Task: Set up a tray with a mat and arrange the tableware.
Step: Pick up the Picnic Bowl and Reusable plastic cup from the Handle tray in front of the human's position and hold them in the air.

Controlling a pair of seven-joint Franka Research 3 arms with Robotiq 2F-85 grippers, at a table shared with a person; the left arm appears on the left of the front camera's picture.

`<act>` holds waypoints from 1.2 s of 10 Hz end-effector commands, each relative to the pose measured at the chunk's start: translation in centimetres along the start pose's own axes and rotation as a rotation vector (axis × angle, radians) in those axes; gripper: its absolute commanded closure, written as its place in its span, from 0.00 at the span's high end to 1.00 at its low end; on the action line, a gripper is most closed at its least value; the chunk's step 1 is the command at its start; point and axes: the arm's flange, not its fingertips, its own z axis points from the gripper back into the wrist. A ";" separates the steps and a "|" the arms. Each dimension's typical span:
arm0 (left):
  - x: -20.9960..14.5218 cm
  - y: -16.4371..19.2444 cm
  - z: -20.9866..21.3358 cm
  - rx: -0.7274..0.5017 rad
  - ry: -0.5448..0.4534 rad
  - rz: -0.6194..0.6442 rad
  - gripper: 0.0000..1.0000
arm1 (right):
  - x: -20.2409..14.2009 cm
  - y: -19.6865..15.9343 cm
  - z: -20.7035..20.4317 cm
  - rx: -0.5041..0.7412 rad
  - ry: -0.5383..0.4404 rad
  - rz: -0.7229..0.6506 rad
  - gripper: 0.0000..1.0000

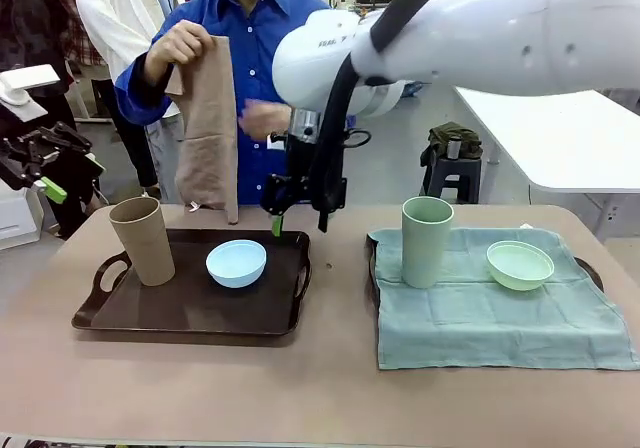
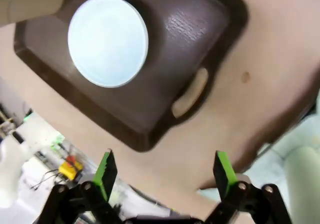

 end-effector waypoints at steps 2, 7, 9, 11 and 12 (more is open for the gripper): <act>1.3 0.1 -1.1 0.079 -0.045 0.134 1.00 | 0.0 0.4 0.5 0.044 -0.092 -0.016 1.00; 0.3 1.2 -0.9 -0.006 -0.022 -0.026 1.00 | -0.1 3.2 -0.6 -0.134 -0.102 -0.181 1.00; -1.3 2.7 -0.7 0.024 -0.056 -0.069 1.00 | -0.6 5.7 -2.2 -0.253 -0.190 -0.270 1.00; -3.8 4.2 -0.2 0.009 -0.124 -0.004 1.00 | -1.1 7.1 -3.5 -0.310 -0.228 -0.318 1.00; -5.0 4.7 0.0 0.007 -0.151 0.015 1.00 | -1.1 7.4 -3.7 -0.284 -0.276 -0.326 1.00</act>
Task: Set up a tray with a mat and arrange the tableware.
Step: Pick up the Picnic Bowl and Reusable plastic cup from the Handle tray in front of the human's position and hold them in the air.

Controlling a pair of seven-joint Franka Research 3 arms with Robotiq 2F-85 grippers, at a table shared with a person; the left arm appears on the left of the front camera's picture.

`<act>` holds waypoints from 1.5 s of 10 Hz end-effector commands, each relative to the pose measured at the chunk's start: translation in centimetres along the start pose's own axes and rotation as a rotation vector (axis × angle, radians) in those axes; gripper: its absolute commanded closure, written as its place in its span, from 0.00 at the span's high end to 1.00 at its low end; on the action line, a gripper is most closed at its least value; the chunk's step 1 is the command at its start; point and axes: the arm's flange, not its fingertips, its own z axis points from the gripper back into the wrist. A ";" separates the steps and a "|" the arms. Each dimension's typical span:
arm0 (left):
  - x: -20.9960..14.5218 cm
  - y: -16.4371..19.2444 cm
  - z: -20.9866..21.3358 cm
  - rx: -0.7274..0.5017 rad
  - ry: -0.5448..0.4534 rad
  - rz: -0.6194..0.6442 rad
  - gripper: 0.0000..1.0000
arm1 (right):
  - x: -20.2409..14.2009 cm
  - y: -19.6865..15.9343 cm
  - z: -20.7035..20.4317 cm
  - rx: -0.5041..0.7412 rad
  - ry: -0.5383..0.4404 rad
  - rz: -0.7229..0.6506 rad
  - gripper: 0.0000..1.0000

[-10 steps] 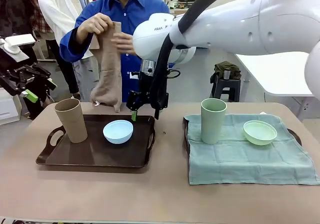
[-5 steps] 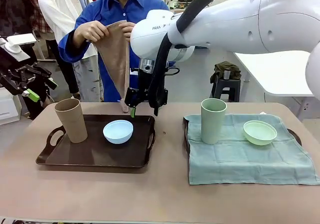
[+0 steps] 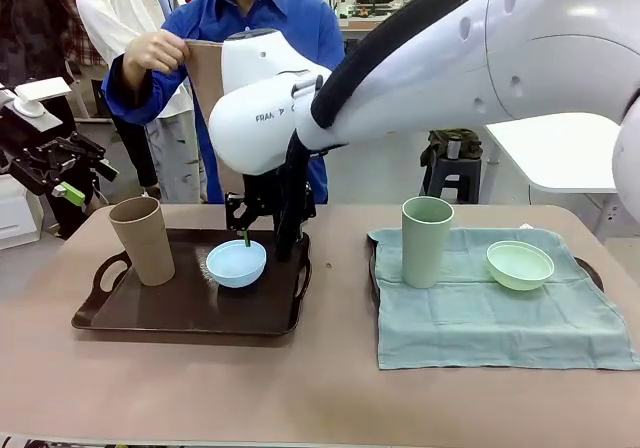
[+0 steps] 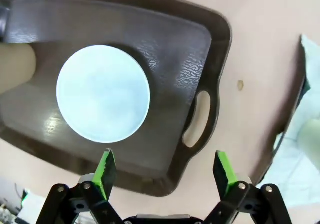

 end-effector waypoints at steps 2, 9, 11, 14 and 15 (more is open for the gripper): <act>0.0 0.0 0.0 0.000 0.000 0.000 1.00 | 0.0 0.0 0.0 0.000 0.000 0.000 1.00; -2.5 1.5 0.8 -0.006 0.006 -0.026 1.00 | 1.2 1.3 -2.1 -0.006 -0.079 -0.063 1.00; -4.9 2.1 1.1 -0.010 0.009 -0.043 1.00 | 1.9 1.3 -3.3 0.012 -0.096 -0.144 1.00; -9.4 3.1 0.6 -0.021 -0.059 -0.010 1.00 | 2.8 1.8 -5.2 0.019 -0.081 -0.168 1.00; -10.3 3.1 -0.8 -0.051 -0.082 0.002 1.00 | 2.9 1.8 -5.8 0.019 -0.066 -0.169 1.00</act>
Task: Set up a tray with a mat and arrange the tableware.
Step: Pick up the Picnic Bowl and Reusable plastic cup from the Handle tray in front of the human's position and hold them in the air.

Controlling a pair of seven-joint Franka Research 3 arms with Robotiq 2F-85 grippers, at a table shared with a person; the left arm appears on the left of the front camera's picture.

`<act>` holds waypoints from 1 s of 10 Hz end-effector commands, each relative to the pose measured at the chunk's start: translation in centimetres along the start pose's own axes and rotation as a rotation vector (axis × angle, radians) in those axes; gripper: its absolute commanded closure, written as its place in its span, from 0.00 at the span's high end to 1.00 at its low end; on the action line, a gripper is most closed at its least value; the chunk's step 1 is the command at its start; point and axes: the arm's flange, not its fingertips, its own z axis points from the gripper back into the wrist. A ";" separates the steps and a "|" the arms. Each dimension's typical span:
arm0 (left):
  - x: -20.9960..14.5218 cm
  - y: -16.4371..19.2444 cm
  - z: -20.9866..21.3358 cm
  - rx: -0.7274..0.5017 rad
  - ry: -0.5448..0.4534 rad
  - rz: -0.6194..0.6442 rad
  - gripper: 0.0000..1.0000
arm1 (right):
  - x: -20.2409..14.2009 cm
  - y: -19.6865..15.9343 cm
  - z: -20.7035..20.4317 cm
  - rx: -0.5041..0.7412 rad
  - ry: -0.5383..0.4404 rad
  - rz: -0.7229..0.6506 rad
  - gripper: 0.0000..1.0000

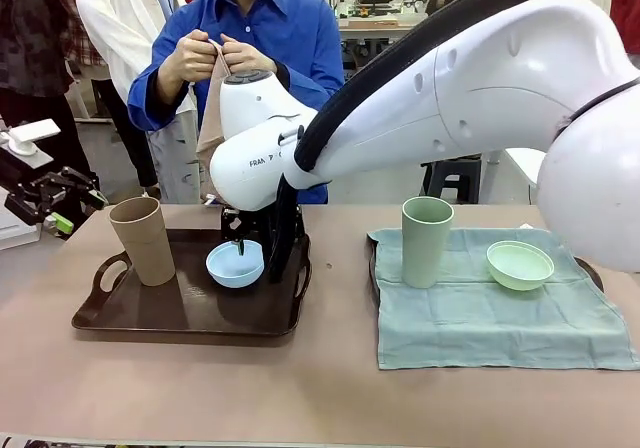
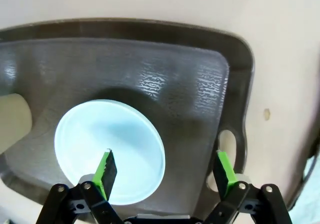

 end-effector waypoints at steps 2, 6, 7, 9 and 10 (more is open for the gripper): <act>-1.4 0.6 -2.7 -0.056 -0.083 -0.003 1.00 | 0.4 0.7 -1.0 -0.017 -0.013 -0.026 1.00; -0.5 -1.4 -5.9 -0.059 -0.143 -0.054 1.00 | 0.7 0.4 -1.6 -0.024 -0.006 -0.031 1.00; -0.3 -1.9 -6.9 -0.048 -0.147 -0.079 1.00 | 0.6 0.4 -1.7 -0.027 -0.008 -0.030 1.00; 0.2 -2.0 -8.3 -0.045 -0.182 -0.100 1.00 | 0.6 0.5 -1.9 -0.033 -0.015 -0.028 1.00; 0.6 -2.0 -8.8 -0.035 -0.186 -0.107 1.00 | 0.7 0.8 -2.1 -0.039 -0.010 -0.039 1.00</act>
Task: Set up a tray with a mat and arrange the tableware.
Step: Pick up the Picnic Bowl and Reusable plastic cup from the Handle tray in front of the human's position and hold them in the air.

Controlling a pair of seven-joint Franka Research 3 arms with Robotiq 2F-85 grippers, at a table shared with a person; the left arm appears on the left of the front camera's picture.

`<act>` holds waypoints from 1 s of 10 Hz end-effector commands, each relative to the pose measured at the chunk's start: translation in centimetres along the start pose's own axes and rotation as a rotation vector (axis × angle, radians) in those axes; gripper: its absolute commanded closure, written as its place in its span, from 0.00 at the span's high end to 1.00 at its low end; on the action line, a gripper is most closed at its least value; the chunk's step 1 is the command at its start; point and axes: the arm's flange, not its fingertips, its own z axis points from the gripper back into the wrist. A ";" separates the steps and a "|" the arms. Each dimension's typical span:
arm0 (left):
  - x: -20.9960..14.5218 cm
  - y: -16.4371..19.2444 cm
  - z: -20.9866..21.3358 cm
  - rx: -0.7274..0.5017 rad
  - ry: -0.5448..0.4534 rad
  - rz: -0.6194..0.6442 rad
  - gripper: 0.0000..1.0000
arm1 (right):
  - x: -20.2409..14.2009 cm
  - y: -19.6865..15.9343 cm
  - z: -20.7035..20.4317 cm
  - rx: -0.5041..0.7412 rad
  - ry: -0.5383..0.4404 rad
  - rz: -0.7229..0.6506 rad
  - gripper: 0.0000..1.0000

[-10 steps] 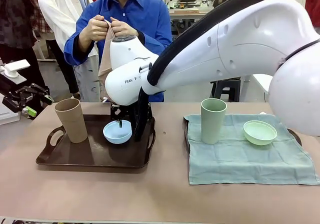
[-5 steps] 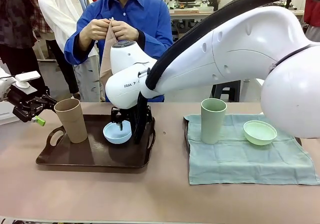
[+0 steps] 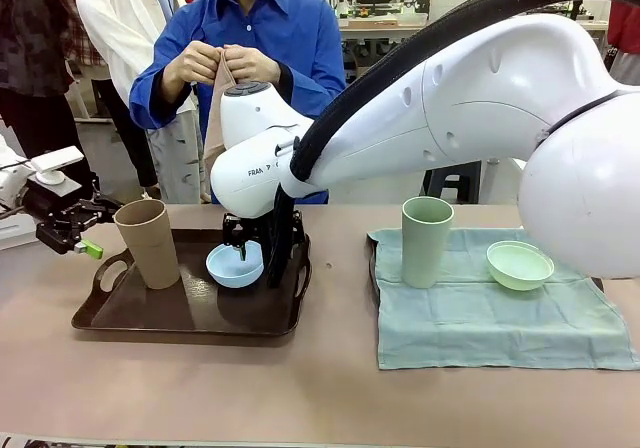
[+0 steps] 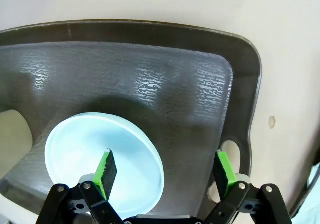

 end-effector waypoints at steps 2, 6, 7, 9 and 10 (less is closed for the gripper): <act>0.8 0.3 -1.7 0.056 -0.021 -0.057 1.00 | 0.4 1.1 -0.7 -0.027 -0.019 -0.031 1.00; 1.6 1.7 -3.9 0.044 0.008 -0.051 1.00 | 0.6 1.8 -1.3 -0.030 -0.013 -0.018 1.00; 1.8 1.8 -4.4 0.033 0.017 -0.052 1.00 | 0.6 1.8 -1.3 -0.026 -0.018 -0.014 1.00; 2.2 1.8 -5.4 0.017 0.029 -0.048 1.00 | 0.6 2.0 -1.4 -0.010 -0.024 -0.009 1.00; 2.3 1.7 -6.0 0.009 0.036 -0.048 1.00 | 0.6 2.0 -1.5 -0.009 -0.025 -0.008 1.00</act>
